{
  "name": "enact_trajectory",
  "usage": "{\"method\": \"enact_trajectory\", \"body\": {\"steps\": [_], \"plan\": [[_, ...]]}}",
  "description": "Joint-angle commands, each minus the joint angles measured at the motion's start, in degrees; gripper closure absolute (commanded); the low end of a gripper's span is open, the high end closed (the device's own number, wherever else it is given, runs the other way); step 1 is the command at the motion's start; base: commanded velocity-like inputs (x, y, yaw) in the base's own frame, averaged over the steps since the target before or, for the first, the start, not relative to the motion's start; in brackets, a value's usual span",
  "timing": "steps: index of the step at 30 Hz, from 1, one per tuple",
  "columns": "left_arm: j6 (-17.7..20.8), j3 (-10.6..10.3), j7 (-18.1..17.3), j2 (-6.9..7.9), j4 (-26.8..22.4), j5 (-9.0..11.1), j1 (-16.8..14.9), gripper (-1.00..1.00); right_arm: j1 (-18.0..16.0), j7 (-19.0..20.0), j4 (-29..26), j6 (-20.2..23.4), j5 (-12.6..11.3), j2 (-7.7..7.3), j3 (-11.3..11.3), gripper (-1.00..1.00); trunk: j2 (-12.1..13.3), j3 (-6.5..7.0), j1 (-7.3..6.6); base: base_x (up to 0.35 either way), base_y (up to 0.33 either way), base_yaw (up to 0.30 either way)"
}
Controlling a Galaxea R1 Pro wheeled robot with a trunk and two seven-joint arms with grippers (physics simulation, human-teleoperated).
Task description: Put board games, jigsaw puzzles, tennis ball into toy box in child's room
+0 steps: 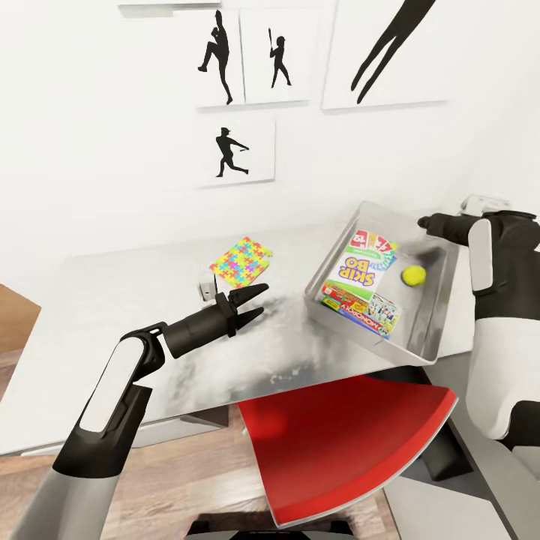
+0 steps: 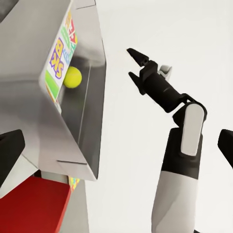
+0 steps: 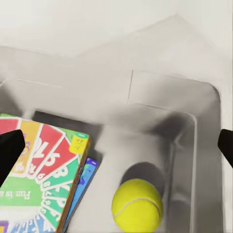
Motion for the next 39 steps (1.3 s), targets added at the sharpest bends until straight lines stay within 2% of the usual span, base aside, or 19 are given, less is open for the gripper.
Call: {"method": "enact_trajectory", "body": {"steps": [1, 8, 14, 27, 39], "plan": [[0.07, -0.04, 0.43, 0.03, -0.04, 0.52, -0.04, -1.00, -0.03, -0.52, -0.09, 0.20, -0.63, -0.01, 0.02, -1.00, -0.05, -0.06, 0.02, 0.000, 0.000, 0.000], [-0.11, -0.01, 0.20, 0.03, -0.04, 0.52, 0.45, -1.00, 3.05, -0.11, -14.69, 6.27, -1.09, -0.36, -0.49, -1.00, -0.05, -0.06, 0.02, 0.000, 0.000, 0.000], [-0.21, 0.00, -0.21, 0.04, -0.04, 0.52, 0.63, -1.00, 5.16, 0.07, -20.93, 6.52, -1.22, -0.53, -0.68, -1.00, -0.05, -0.06, 0.02, 0.000, 0.000, 0.000], [-0.19, 0.00, -0.41, 0.03, -0.04, 0.45, 0.94, -1.00, 6.30, 0.23, -23.63, 6.52, -1.32, -0.66, -0.72, -1.00, -0.05, -0.06, 0.02, -0.011, 0.009, 0.000], [-0.21, 0.00, -0.43, 0.03, -0.03, 0.44, 0.98, -1.00, 6.46, 0.23, -23.91, 6.52, -1.30, -0.59, -0.68, -1.00, -0.05, -0.06, 0.02, -0.144, 0.161, 0.000]]}}
